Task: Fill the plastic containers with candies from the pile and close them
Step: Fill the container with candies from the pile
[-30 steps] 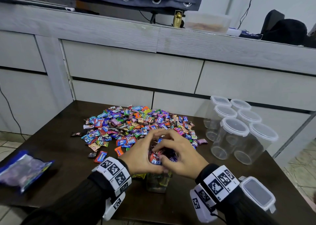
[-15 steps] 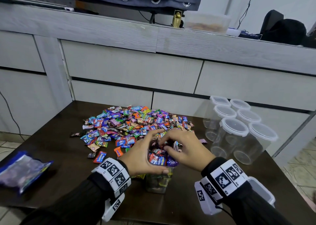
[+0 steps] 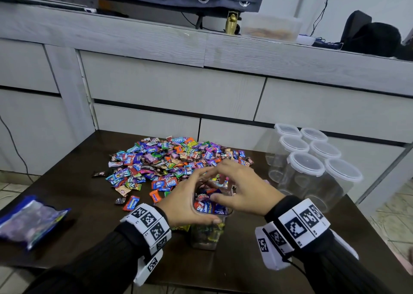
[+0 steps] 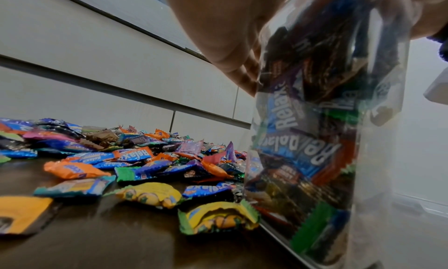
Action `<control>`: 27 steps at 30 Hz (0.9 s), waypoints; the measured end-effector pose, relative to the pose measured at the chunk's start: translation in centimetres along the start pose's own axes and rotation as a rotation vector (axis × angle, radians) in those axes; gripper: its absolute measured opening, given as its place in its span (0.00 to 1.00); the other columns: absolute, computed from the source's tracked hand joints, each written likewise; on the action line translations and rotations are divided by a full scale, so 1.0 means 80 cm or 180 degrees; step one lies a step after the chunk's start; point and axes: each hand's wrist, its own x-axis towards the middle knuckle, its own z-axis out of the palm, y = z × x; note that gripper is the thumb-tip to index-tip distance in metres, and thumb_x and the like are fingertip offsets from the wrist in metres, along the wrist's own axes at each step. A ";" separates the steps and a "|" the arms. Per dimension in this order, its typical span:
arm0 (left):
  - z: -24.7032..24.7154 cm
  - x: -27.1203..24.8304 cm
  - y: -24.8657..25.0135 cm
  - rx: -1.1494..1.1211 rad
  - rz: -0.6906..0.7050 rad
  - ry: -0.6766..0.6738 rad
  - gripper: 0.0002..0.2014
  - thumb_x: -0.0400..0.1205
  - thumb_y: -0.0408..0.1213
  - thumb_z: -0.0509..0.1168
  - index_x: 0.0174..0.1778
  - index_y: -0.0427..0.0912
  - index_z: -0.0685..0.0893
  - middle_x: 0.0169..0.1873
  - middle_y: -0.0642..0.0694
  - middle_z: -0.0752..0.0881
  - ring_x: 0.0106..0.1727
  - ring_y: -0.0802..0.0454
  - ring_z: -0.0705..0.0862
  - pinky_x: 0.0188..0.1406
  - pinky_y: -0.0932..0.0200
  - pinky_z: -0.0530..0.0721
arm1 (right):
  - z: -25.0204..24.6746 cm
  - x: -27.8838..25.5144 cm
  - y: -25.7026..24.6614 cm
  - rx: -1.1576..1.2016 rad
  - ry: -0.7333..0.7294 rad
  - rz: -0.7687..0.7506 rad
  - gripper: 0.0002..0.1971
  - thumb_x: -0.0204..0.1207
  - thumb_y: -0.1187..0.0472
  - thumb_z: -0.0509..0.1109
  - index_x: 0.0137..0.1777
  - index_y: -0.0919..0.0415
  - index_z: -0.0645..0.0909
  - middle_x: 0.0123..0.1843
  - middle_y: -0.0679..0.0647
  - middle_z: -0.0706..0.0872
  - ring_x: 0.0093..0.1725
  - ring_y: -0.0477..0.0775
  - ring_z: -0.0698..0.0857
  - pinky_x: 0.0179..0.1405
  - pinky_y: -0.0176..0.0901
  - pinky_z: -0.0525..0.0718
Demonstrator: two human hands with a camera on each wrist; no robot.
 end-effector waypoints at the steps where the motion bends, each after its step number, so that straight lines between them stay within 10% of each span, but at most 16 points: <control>1: 0.000 0.000 0.000 0.0003 0.0004 0.0007 0.51 0.59 0.64 0.81 0.74 0.77 0.57 0.67 0.64 0.80 0.71 0.65 0.78 0.74 0.49 0.77 | 0.005 0.002 -0.001 -0.0063 -0.0161 -0.0041 0.19 0.71 0.57 0.76 0.62 0.55 0.82 0.56 0.50 0.81 0.53 0.42 0.77 0.53 0.33 0.74; 9: -0.001 0.000 0.003 -0.0019 0.0001 -0.0026 0.50 0.59 0.57 0.82 0.74 0.72 0.59 0.61 0.61 0.81 0.63 0.68 0.82 0.62 0.73 0.78 | 0.034 0.001 0.009 -0.0054 -0.0238 0.0080 0.10 0.71 0.59 0.78 0.50 0.61 0.89 0.48 0.53 0.88 0.45 0.45 0.82 0.47 0.31 0.73; 12: -0.003 0.000 0.005 0.0048 -0.0021 -0.0081 0.51 0.59 0.58 0.82 0.75 0.71 0.59 0.63 0.59 0.81 0.64 0.67 0.82 0.66 0.67 0.79 | 0.032 0.000 0.008 -0.0219 -0.0249 -0.0039 0.11 0.72 0.56 0.77 0.53 0.59 0.89 0.48 0.53 0.89 0.49 0.48 0.82 0.47 0.28 0.69; 16: -0.004 0.000 0.006 0.0086 -0.0152 -0.0106 0.53 0.59 0.60 0.82 0.78 0.67 0.60 0.68 0.57 0.80 0.70 0.63 0.79 0.74 0.55 0.76 | 0.028 -0.015 0.013 0.0445 0.0859 0.0055 0.09 0.72 0.52 0.75 0.47 0.56 0.89 0.41 0.49 0.87 0.43 0.46 0.82 0.43 0.35 0.76; 19: -0.006 -0.001 0.008 0.0140 -0.0267 -0.0153 0.48 0.60 0.58 0.82 0.70 0.77 0.60 0.64 0.65 0.80 0.68 0.72 0.76 0.72 0.65 0.73 | 0.043 -0.025 0.037 0.0582 0.1646 0.0632 0.03 0.76 0.61 0.72 0.43 0.57 0.86 0.41 0.49 0.85 0.41 0.44 0.81 0.41 0.34 0.76; 27: -0.027 0.008 0.031 0.1437 -0.0268 -0.0681 0.48 0.65 0.63 0.78 0.79 0.59 0.63 0.71 0.62 0.74 0.70 0.63 0.73 0.69 0.61 0.73 | 0.119 -0.061 0.103 -0.0791 -0.1066 0.2247 0.29 0.72 0.43 0.71 0.71 0.53 0.71 0.66 0.57 0.72 0.69 0.60 0.71 0.65 0.54 0.77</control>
